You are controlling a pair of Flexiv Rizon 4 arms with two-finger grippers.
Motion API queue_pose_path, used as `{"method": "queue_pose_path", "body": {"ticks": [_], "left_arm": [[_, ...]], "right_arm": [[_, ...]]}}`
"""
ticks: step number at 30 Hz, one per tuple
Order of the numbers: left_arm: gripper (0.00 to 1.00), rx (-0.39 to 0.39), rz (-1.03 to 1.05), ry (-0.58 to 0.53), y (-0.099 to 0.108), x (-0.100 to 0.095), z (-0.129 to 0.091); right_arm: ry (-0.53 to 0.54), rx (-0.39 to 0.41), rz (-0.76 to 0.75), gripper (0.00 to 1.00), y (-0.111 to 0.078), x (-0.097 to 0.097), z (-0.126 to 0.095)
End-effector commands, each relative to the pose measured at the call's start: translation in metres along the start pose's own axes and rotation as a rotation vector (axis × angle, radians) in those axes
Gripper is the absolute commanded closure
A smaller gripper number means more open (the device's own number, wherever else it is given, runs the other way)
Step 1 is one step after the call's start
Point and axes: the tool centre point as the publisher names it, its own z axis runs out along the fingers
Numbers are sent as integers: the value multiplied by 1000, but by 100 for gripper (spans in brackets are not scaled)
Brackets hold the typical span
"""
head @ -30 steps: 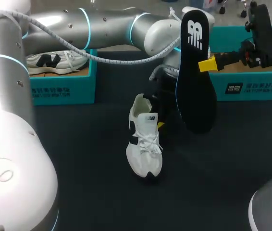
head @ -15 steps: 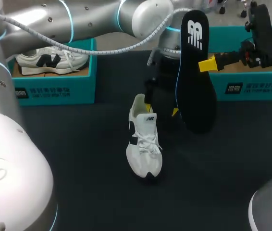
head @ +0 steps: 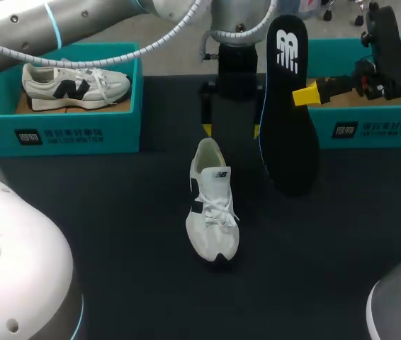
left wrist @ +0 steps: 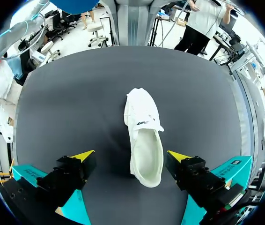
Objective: Take the shoe out of the shoebox, open the shoe tongue, remove and reinsert the insole, then place the shoe into the shoebox
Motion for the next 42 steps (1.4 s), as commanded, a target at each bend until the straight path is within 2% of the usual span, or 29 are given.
{"method": "queue_pose_path", "body": {"ticks": [1,8,9,12,16,19,23,26,30,37,39,42], "left_arm": [[0,-82,2,-87,-6,11,0],[0,-82,2,-87,-6,11,0],[0,-50,4,-127,-6,15,4],[0,-85,-22,-270,-1,20,2],[0,-124,-27,-445,-2,26,-16],[0,-168,-16,-521,-6,27,-27],[0,-221,20,-619,-15,25,-45],[0,-255,30,-714,-19,25,-60],[0,-305,37,-818,-24,26,-75],[0,-365,86,-973,-34,27,-100],[0,-379,100,-1025,-38,29,-108],[0,-403,123,-1100,-42,31,-120]], "right_arm": [[1,2,0,100,1,-2,2],[1,2,0,100,1,-2,2],[1,2,0,100,1,-2,2],[1,2,0,100,1,-2,2],[39,-4,69,100,15,-20,-6],[75,27,122,100,24,-32,-9],[54,91,157,100,36,-50,-17],[51,88,225,100,45,-63,-25],[59,86,339,100,48,-80,-36],[106,16,491,100,52,-111,-46],[134,25,544,100,50,-118,-44],[145,85,599,100,47,-125,-38]]}}
